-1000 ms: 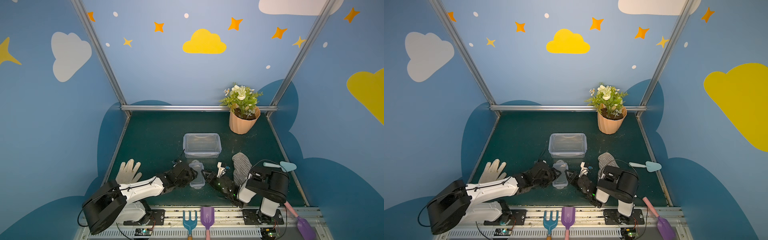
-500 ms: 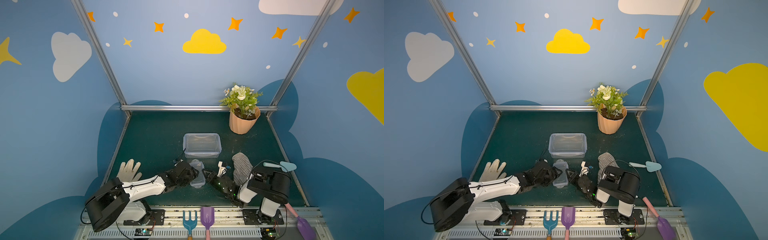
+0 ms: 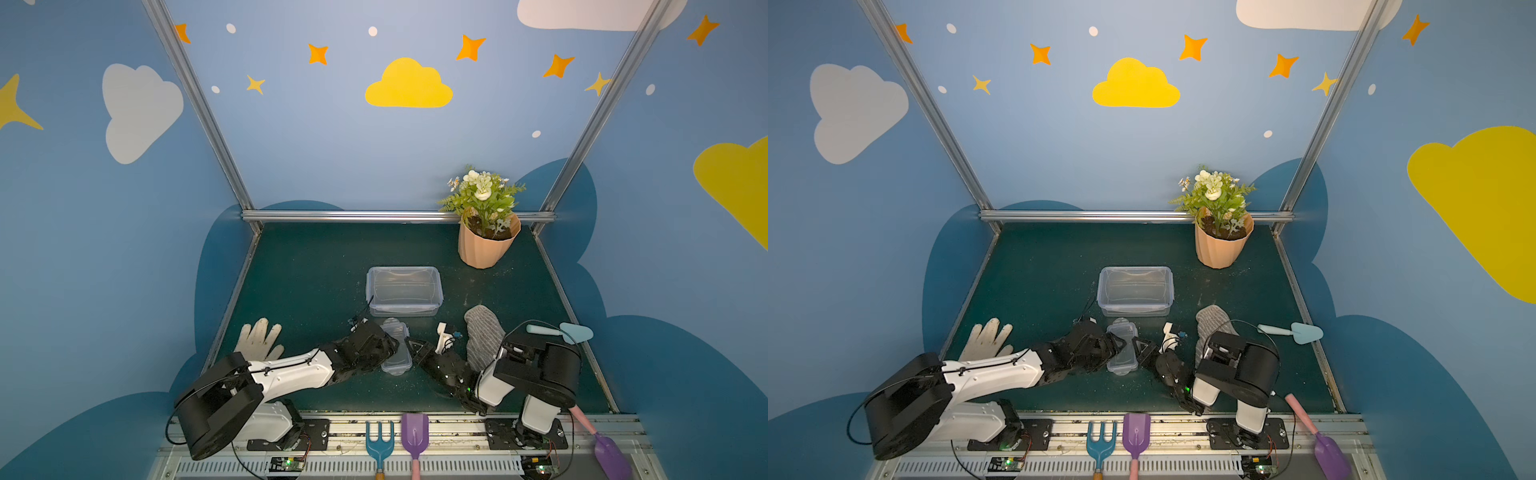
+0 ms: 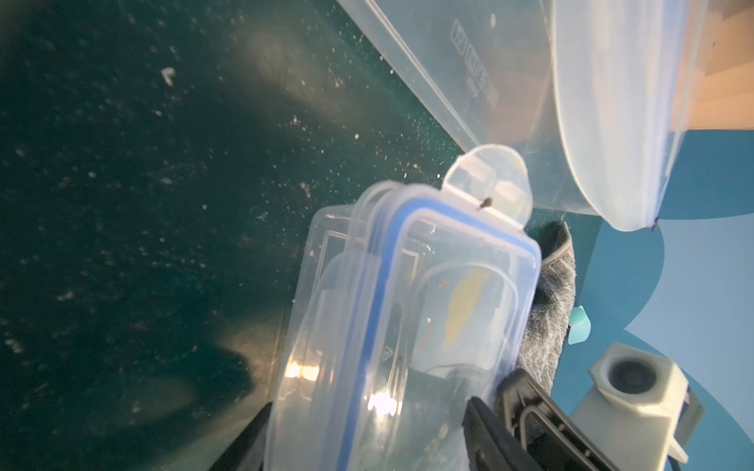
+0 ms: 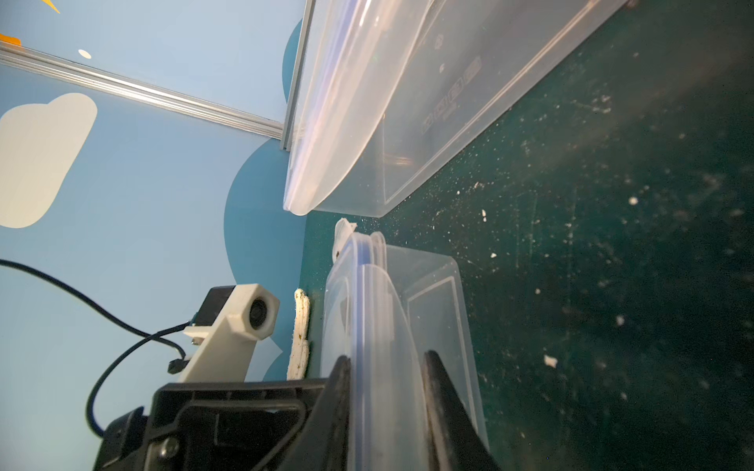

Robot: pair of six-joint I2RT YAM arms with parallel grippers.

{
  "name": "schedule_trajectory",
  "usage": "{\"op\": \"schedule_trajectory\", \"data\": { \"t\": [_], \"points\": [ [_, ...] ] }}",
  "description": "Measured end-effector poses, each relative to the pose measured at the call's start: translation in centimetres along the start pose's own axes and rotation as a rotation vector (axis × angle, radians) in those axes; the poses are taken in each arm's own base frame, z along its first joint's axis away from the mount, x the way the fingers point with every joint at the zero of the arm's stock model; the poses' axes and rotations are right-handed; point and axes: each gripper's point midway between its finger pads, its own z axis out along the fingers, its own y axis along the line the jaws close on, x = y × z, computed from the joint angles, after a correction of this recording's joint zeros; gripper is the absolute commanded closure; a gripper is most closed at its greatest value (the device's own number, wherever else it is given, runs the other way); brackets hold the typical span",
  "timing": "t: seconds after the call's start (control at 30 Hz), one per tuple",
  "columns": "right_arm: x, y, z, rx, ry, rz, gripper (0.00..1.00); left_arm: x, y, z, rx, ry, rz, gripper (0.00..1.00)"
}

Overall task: Wipe the insides of the lunch boxes
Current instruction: Open the fastener of the lunch box.

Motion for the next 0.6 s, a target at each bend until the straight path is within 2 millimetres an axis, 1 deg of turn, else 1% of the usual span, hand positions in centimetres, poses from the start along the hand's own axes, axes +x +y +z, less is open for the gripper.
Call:
{"op": "schedule_trajectory", "data": {
  "t": [0.3,0.6],
  "points": [
    [-0.19,-0.33,0.07,0.029,-0.010,0.004,1.00,-0.08,-0.18,0.30,-0.007,-0.002,0.009,0.32],
    [-0.34,-0.15,-0.14,0.111,-0.024,-0.028,1.00,-0.29,-0.31,0.39,-0.005,-0.012,0.016,0.32]
  ]
}}
